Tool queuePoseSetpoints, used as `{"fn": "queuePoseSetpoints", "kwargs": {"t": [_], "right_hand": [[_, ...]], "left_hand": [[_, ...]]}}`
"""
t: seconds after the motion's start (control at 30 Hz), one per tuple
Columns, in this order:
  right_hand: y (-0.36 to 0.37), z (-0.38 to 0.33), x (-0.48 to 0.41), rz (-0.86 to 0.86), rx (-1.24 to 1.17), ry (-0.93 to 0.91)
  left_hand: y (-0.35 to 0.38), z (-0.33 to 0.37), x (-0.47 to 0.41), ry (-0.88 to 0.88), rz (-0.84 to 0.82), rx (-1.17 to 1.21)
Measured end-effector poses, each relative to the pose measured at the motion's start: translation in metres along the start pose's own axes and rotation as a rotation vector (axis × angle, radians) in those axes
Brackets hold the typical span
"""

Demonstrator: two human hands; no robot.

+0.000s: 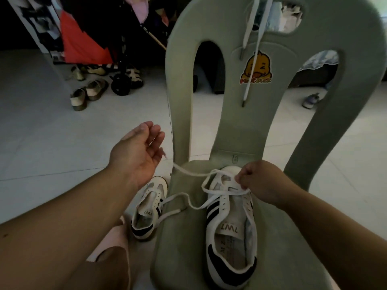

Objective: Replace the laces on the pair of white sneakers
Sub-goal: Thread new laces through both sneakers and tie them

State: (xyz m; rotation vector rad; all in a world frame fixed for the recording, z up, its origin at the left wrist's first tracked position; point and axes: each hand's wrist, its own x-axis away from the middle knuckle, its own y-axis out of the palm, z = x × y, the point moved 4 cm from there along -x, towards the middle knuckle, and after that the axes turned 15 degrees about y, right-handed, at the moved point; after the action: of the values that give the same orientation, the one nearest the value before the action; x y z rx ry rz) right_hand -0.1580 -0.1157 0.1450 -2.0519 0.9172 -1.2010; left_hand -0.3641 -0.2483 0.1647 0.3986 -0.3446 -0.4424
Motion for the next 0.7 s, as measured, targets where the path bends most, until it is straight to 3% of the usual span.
{"fn": "queuePoseSetpoints", "kwargs": {"t": [0.17, 0.27, 0.33, 0.4, 0.5, 0.7], "right_hand": [[-0.001, -0.011, 0.007, -0.023, -0.153, -0.085], [-0.003, -0.022, 0.014, -0.065, -0.330, -0.146], [-0.002, -0.031, 0.021, -0.155, -0.439, -0.204], [0.000, -0.039, 0.027, -0.241, -0.500, -0.255], [-0.005, -0.043, 0.032, -0.300, -0.609, -0.266], [-0.005, -0.040, 0.037, -0.336, -0.611, -0.264]], "left_hand": [[0.001, 0.002, 0.008, -0.024, -0.150, -0.264], [0.012, -0.014, 0.036, -0.323, -0.501, -0.608], [0.017, -0.031, 0.056, -0.500, -0.664, -0.684], [0.022, -0.044, 0.064, -0.566, -0.698, -0.601], [0.026, -0.052, 0.065, -0.620, -0.611, -0.341], [0.029, -0.051, 0.060, -0.490, -0.520, -0.141]]}}
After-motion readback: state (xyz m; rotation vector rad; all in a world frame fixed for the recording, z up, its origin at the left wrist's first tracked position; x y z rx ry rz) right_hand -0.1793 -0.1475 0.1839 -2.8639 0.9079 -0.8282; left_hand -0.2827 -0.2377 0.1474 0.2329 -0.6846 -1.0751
